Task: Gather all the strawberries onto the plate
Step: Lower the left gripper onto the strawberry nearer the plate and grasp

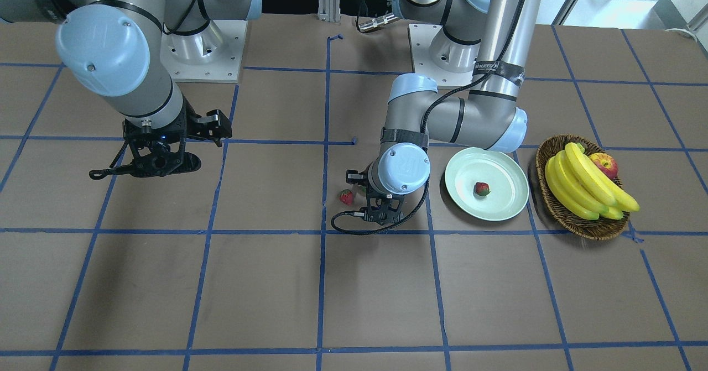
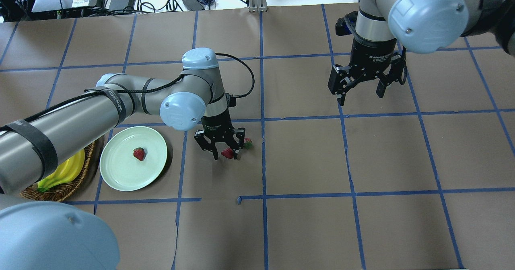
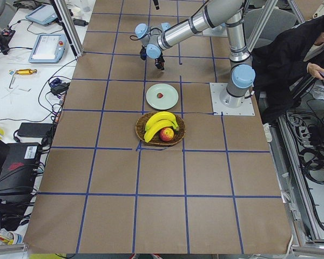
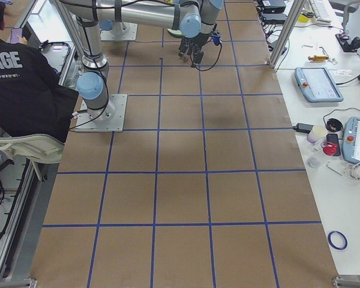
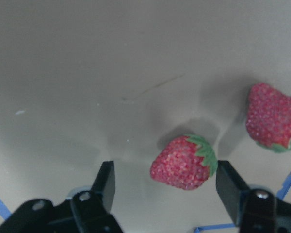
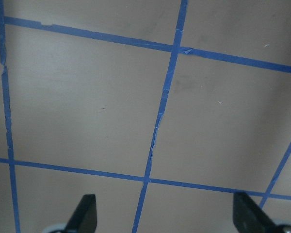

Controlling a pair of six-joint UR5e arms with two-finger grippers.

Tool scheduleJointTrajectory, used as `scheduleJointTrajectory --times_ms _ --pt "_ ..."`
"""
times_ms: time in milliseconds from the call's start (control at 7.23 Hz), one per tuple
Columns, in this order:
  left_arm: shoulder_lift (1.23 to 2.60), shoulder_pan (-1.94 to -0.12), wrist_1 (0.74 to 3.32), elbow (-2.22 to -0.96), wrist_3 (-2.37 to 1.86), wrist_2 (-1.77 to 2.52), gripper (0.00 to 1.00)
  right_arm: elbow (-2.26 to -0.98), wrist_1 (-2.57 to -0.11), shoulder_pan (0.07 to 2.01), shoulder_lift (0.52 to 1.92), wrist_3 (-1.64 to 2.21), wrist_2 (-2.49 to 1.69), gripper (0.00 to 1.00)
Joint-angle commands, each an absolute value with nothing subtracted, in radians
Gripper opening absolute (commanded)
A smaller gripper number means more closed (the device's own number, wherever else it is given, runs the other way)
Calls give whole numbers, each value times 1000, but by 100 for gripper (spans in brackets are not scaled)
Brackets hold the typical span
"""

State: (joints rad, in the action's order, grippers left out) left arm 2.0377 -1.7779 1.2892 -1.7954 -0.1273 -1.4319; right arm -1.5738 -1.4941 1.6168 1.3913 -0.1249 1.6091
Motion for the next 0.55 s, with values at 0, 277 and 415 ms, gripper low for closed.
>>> scheduleJointTrajectory --times_ms 0,277,415 --pt "2034 -1776 1290 -1787 -110 -1436 0 -1574 -1494 1617 1391 -124 1609 100" --pt "2017 -1775 1302 -1767 -112 -1451 0 -1574 -1494 1617 1391 -126 1609 100" --pt "1994 -1764 1324 -1750 -106 -1486 0 -1574 -1494 1617 1391 -126 1609 100"
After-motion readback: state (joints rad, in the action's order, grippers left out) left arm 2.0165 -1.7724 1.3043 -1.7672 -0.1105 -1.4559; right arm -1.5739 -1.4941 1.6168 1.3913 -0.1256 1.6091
